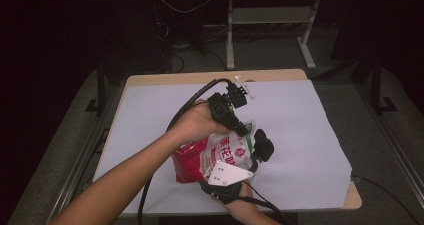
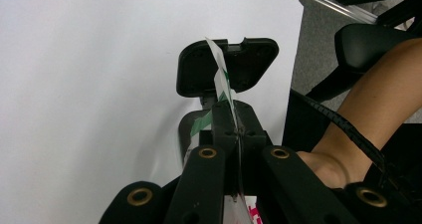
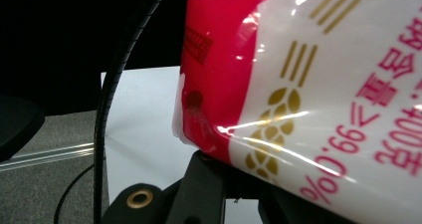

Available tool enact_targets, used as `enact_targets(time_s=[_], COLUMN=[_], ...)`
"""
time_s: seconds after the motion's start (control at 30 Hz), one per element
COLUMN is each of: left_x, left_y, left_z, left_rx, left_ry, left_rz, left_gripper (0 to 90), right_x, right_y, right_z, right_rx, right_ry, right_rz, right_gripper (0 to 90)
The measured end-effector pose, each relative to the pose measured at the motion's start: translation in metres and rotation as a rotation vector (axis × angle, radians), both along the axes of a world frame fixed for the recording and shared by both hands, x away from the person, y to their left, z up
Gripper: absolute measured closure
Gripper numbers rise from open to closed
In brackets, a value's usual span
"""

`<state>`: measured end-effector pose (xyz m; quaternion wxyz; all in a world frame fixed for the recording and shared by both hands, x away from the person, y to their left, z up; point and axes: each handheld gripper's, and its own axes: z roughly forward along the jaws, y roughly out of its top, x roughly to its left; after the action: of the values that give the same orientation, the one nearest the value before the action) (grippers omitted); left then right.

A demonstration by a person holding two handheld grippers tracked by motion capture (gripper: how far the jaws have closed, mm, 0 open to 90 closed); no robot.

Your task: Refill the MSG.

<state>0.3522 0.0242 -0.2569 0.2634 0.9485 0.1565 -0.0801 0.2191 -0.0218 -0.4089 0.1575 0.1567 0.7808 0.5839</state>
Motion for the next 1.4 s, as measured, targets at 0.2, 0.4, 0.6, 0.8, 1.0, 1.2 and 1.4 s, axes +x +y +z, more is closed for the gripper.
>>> enact_targets(time_s=[0.2,0.4,0.6,0.8,1.0,1.2,1.4], left_x=[0.001,0.003,0.003,0.002,0.003,0.004,0.007], left_y=[-0.005,-0.006,-0.009,-0.007,-0.007,-0.011,-0.019], left_z=[0.000,0.001,-0.001,0.003,0.006,0.006,0.005], left_rx=[0.017,0.022,0.032,0.016,-0.015,-0.003,0.020], left_ry=[-0.003,0.003,0.000,-0.005,-0.006,-0.007,-0.002], left_rz=[-0.017,-0.016,-0.031,-0.029,-0.025,-0.042,-0.044], left_gripper=[89.9,89.9,89.9,89.9,89.9,89.9,90.0], right_x=[0.001,0.001,0.000,0.000,0.002,0.003,0.004], right_y=[-0.001,-0.002,-0.001,-0.002,-0.004,-0.006,-0.008], right_z=[0.001,0.002,0.002,0.002,0.003,0.004,0.004], right_rx=[0.006,0.008,0.011,0.005,0.005,0.006,0.013], right_ry=[-0.007,-0.004,-0.004,-0.009,-0.017,-0.016,-0.010], right_rz=[-0.004,-0.005,-0.001,-0.005,-0.017,-0.027,-0.035], right_gripper=[90.0,90.0,90.0,90.0,90.0,90.0,90.0])
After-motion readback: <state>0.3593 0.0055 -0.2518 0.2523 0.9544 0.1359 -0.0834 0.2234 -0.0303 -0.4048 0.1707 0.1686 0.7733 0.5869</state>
